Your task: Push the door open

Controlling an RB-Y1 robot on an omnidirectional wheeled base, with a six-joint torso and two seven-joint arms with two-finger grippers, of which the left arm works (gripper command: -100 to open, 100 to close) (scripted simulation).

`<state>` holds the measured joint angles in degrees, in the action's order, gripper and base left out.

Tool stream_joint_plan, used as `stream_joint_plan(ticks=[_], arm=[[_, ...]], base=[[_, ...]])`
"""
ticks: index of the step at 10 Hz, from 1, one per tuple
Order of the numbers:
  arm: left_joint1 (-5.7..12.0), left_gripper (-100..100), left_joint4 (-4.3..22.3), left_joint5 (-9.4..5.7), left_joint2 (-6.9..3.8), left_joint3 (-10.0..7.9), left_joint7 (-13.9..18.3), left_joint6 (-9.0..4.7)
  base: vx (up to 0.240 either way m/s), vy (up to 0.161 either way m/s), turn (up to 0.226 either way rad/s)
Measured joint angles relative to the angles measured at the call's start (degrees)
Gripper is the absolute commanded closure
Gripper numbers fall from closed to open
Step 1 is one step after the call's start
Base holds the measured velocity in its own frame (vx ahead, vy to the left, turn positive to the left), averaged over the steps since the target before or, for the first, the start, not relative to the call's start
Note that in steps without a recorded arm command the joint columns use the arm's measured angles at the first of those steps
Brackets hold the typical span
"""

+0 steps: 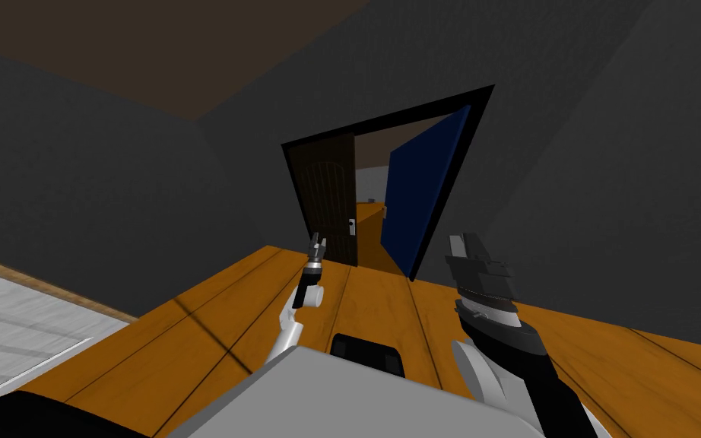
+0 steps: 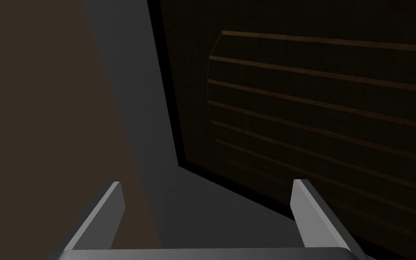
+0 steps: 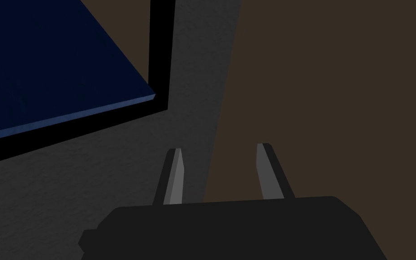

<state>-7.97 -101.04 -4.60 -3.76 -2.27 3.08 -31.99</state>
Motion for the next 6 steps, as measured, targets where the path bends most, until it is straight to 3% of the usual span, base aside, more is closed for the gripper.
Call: stream_joint_plan(ticks=[2, 6], arm=[[1.99, -100, 3.26, 0.10, -0.18, -0.01, -0.28, 0.62], [4.31, -100, 7.75, 0.20, -0.39, -0.02, -0.58, 0.87]], base=[[0.081, 0.028, -0.006], [0.056, 0.017, -0.003]])
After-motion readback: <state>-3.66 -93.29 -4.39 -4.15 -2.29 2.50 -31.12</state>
